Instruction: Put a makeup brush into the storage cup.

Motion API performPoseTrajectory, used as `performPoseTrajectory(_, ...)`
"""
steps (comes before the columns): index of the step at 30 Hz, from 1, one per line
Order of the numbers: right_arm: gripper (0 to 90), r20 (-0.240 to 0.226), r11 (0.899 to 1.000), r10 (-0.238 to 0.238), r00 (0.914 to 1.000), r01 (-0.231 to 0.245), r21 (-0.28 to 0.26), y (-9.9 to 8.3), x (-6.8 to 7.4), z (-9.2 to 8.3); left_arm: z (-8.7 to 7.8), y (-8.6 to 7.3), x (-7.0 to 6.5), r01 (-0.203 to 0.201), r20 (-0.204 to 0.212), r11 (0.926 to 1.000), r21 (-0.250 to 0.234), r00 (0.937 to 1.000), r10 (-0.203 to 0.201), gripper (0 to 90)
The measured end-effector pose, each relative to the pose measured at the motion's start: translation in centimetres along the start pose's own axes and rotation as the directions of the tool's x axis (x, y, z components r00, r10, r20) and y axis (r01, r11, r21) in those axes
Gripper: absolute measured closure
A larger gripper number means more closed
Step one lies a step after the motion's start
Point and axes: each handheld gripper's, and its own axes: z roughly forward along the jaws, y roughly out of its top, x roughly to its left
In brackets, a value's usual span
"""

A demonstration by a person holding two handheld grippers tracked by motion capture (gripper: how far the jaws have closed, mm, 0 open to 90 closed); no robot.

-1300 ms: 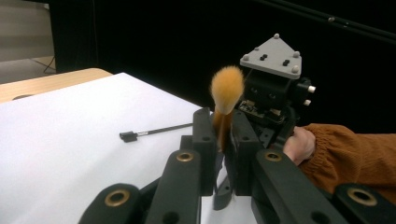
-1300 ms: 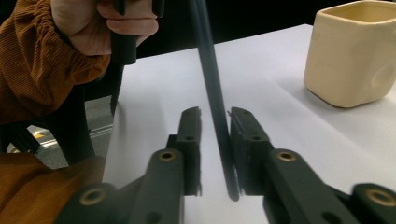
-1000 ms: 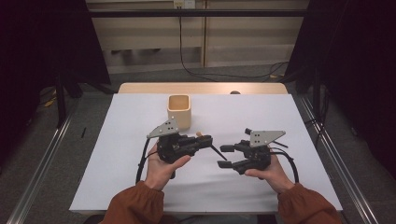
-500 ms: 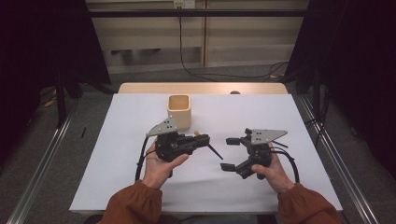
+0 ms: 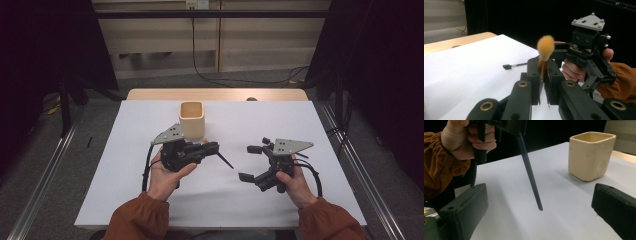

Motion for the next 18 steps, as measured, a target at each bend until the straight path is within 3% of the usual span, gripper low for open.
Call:
performPoseTrajectory(4,0.2,0.021,1.000,0.004,0.9998,-0.004,-0.001,-0.2,0.0,-0.6,-0.4,0.0,0.0,-0.001,-0.010,0.9999,0.011,0.9999,0.001,84.1)
performPoseTrajectory(8,0.2,0.081,1.000,0.009,0.9967,-0.007,-0.031,-0.3,0.0,-1.3,-0.8,0.1,0.2,0.010,-0.025,0.9998,0.015,0.9996,-0.010,84.0)
performPoseTrajectory(13,0.4,0.152,0.998,-0.010,0.9883,0.018,-0.052,-0.9,0.1,-2.0,-1.3,0.2,0.6,0.013,-0.042,0.9997,0.020,0.9991,-0.012,84.0)
performPoseTrajectory(18,0.3,0.213,0.998,-0.001,0.9769,0.014,-0.057,-1.2,0.1,-2.8,-2.1,0.3,1.1,0.019,-0.060,0.9996,0.020,0.9981,-0.018,84.0)
